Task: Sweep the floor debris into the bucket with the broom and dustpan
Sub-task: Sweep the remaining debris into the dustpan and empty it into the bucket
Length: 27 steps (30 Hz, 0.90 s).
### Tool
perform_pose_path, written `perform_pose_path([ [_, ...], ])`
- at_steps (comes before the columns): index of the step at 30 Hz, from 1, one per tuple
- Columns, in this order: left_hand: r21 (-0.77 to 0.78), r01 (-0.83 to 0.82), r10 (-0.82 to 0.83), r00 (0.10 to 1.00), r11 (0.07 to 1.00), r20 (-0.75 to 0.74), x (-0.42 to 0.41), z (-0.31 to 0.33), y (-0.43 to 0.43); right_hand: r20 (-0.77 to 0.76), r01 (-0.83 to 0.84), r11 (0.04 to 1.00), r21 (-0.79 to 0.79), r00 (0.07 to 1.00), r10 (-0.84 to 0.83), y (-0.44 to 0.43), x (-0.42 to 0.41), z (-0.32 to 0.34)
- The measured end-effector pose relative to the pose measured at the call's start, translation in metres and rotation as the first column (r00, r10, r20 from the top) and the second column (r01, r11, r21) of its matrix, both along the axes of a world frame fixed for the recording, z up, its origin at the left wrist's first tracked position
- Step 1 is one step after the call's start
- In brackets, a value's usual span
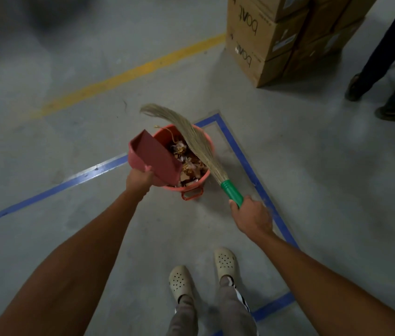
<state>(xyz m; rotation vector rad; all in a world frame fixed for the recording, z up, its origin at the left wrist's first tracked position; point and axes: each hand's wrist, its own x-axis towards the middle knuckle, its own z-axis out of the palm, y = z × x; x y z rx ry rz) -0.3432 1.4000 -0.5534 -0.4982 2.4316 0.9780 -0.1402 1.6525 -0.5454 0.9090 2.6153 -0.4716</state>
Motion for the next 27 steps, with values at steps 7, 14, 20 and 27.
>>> perform_pose_path([
  [7,0.169,-0.317,0.297,0.945,0.933,0.137,0.078,0.056,-0.036,0.000,-0.075,0.991,-0.113,0.997,0.075,-0.006,0.032,0.049],
  [14,0.279,-0.550,0.482,0.831,0.787,0.277,0.180,0.093,-0.094,-0.016,-0.317,0.941,-0.118,0.948,0.318,-0.043,0.047,0.079],
  [20,0.377,-0.775,0.680,0.629,0.507,0.378,0.281,0.117,-0.162,0.000,-0.570,0.808,-0.145,0.817,0.577,-0.117,0.045,0.102],
  [27,0.443,-0.890,0.885,0.290,0.109,0.365,0.417,0.122,-0.267,-0.047,-0.843,0.525,-0.115,0.533,0.845,-0.252,0.070,0.132],
])
